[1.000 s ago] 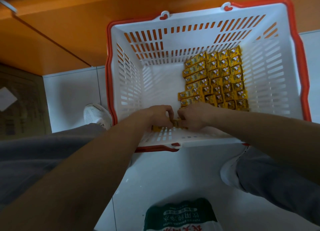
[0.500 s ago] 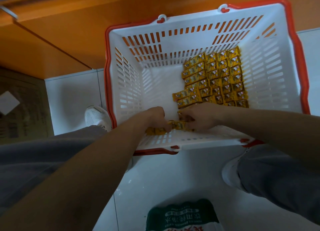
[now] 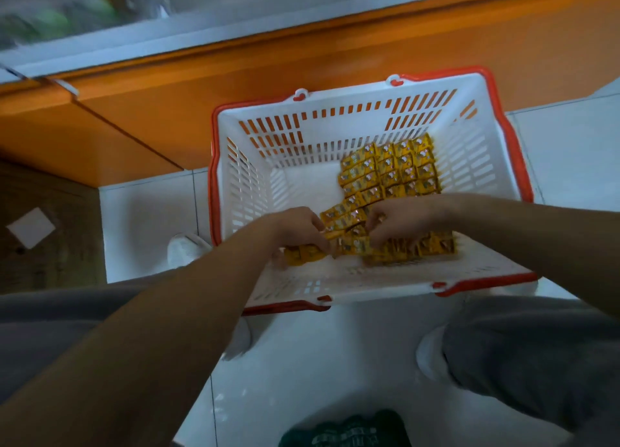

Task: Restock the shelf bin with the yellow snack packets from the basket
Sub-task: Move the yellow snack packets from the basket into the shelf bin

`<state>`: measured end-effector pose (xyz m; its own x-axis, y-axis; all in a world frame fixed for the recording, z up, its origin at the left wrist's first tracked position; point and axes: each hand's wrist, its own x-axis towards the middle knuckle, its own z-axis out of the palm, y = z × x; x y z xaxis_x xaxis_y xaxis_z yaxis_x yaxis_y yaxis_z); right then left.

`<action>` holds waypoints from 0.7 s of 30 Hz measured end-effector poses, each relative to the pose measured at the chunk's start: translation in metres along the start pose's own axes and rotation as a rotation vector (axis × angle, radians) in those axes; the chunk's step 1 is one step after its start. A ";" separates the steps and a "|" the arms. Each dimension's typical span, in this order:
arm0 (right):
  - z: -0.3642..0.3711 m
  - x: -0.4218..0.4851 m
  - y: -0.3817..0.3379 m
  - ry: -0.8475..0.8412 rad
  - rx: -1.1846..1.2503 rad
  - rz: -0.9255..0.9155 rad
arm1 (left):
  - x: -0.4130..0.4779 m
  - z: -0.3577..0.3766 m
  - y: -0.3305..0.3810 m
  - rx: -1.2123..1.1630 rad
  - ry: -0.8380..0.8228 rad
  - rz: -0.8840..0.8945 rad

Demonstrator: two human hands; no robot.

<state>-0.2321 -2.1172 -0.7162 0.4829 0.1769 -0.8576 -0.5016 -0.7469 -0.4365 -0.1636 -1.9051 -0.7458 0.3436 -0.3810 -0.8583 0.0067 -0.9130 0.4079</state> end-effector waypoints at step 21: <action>-0.027 -0.200 -0.153 0.505 1.180 -0.722 | -0.232 -0.092 0.128 -1.098 0.625 0.621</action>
<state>-0.2327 -2.0554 -0.4703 0.9467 -0.1468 -0.2867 -0.2104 0.3920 -0.8956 -0.1565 -1.9203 -0.4659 0.9138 -0.2828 -0.2915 0.3216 0.0654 0.9446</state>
